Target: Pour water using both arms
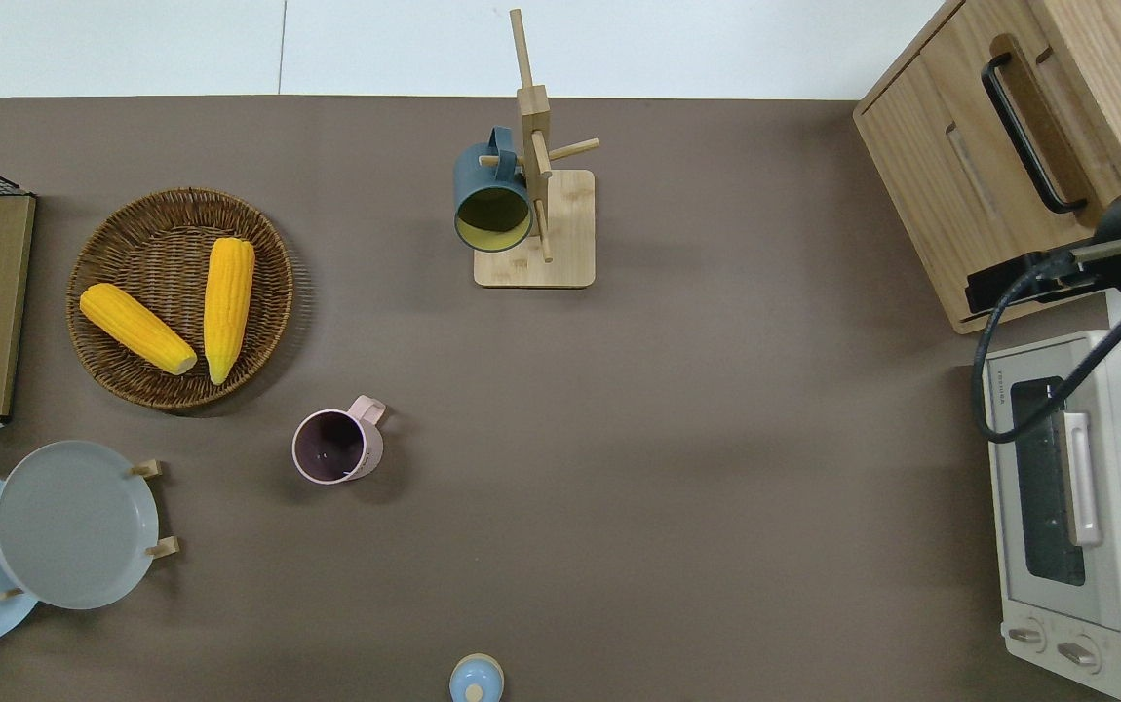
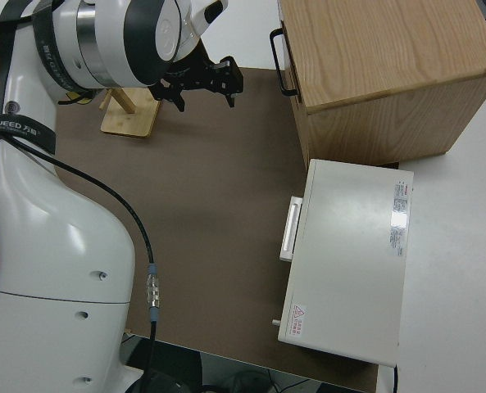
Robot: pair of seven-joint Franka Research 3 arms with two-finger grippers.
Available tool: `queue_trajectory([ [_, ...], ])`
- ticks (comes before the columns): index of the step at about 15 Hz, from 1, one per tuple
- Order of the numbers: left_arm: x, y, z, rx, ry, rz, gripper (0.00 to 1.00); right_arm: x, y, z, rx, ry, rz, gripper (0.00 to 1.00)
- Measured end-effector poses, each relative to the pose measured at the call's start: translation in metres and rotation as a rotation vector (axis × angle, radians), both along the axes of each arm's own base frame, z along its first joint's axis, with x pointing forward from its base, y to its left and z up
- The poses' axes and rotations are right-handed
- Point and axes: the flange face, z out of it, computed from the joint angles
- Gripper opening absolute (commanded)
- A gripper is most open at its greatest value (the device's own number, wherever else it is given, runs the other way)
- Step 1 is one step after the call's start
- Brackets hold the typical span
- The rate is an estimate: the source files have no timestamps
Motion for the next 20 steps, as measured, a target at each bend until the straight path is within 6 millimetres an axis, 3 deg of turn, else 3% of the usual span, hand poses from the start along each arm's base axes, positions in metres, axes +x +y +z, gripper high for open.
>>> queue_trajectory([
  [5,0.017,0.066,0.014,-0.030,-0.059,-0.011,0.00,0.000,0.000,0.000,0.000,0.000,0.000,0.983],
  [11,0.014,0.130,-0.001,-0.029,-0.089,-0.091,0.00,0.000,0.000,0.000,0.000,0.000,0.000,0.983],
  [15,0.005,0.175,-0.027,-0.019,-0.093,-0.140,0.00,0.000,0.000,0.000,0.000,0.000,0.000,0.983],
  [20,0.004,0.213,-0.059,0.010,-0.087,-0.179,0.00,0.000,0.000,0.000,0.000,0.000,0.000,0.983],
])
